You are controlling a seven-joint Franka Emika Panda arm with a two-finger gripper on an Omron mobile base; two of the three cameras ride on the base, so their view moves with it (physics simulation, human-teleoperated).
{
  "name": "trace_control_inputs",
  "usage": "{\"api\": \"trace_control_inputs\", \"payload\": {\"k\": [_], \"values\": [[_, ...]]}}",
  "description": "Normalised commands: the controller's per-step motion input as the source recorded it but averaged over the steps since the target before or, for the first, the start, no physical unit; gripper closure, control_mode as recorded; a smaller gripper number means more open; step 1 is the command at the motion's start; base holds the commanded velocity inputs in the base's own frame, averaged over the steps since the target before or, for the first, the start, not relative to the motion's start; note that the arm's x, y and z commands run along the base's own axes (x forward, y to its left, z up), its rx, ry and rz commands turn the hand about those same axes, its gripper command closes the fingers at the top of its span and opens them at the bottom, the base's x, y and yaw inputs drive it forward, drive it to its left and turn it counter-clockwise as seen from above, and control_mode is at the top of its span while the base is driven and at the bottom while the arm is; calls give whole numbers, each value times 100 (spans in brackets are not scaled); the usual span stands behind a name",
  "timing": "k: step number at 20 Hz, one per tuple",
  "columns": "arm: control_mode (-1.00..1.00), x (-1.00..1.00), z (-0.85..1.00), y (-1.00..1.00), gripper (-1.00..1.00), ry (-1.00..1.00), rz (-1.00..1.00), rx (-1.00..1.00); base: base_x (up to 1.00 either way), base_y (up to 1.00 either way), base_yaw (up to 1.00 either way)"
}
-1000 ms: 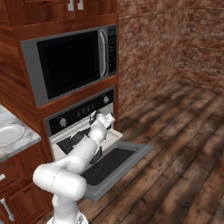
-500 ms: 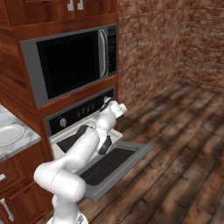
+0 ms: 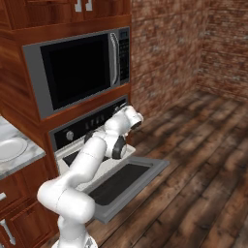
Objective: Take the baked cake out of the oven and place it on the plate for cooling. Then close the oven door.
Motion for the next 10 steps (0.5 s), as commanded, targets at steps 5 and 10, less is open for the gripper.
{"api": "trace_control_inputs", "payload": {"k": [5,10], "values": [[-100,-100,24,15,100,-8,0,0,0,0,0],[-100,-100,43,14,100,-21,0,0,0,0,0]]}}
